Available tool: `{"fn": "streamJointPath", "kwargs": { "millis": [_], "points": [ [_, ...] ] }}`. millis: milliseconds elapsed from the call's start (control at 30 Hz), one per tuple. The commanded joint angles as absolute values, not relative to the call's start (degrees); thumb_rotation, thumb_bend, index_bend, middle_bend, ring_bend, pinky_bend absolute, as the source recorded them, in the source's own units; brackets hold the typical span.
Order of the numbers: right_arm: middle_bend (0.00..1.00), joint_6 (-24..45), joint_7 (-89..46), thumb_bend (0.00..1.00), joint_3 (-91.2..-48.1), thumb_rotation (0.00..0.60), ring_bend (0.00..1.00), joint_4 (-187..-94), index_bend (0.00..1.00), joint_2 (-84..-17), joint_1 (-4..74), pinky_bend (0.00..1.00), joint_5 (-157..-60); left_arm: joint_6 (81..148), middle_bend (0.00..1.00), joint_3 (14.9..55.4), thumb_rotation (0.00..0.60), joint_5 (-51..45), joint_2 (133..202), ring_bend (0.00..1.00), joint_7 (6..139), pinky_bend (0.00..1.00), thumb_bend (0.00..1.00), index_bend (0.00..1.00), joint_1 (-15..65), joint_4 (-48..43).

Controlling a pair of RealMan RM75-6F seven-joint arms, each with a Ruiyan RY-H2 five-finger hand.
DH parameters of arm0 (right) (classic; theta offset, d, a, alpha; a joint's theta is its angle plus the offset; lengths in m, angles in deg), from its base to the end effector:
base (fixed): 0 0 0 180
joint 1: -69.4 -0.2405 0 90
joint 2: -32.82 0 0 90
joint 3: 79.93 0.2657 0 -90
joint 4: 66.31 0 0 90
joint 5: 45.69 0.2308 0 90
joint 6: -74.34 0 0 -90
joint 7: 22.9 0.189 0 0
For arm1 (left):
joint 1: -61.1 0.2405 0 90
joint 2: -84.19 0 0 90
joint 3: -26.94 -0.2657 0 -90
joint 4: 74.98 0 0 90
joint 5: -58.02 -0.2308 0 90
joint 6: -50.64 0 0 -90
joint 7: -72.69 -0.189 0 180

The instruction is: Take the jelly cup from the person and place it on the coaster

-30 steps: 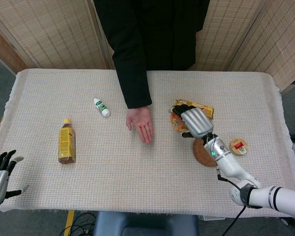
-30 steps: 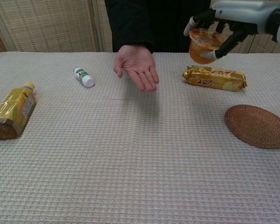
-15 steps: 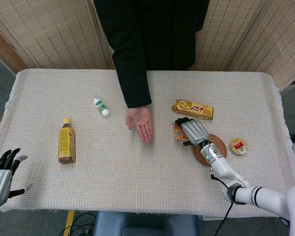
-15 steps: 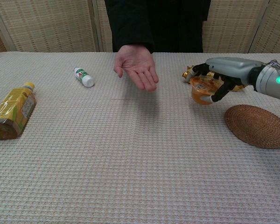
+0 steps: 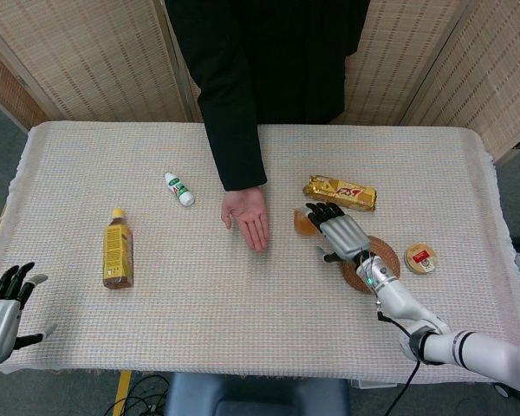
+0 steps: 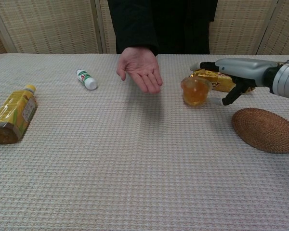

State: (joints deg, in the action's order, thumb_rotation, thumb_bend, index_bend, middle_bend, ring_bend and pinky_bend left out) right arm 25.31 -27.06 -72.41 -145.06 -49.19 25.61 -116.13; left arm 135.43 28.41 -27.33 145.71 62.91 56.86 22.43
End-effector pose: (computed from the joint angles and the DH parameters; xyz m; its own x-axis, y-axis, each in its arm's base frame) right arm -0.1819 -0.4204 -0.0214 0.4541 -0.3051 0.8371 -0.8625 -0.3862 0.3271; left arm -0.3193 0.2181 0.1456 0.5095 0.0399 0.8596 0.8602 0.0020 -0.5100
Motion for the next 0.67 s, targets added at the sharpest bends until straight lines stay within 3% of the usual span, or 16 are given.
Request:
{"fn": "streamJointPath", "kwargs": {
  "millis": [33,333,667],
  "points": [
    [0.0,17.52,-27.53,0.57,-72.76,0.6,0.0,-152.15,0.0,-42.53,30.19,0.0,-119.14,135.42,0.11,28.55,0.6,-27.45,145.82,0.1,62.9,0.24,0.14,0.25,56.68,22.3],
    [0.04,0.11,-27.74,0.56,-76.52,0.6,0.0,-163.01,0.0,-29.41,43.62,0.0,-123.7,135.38,0.11,29.69,0.6,-27.92,146.55,0.1,62.73,0.24,0.14,0.25,55.46,22.39],
    [0.1,-13.83,-24.22,0.53,-81.35,0.6,0.0,-162.98,0.0,-25.95,57.64,0.0,-126.89,135.26,0.11,30.69,0.6,-28.79,148.51,0.1,61.07,0.24,0.14,0.25,53.84,22.82]
  ]
}}
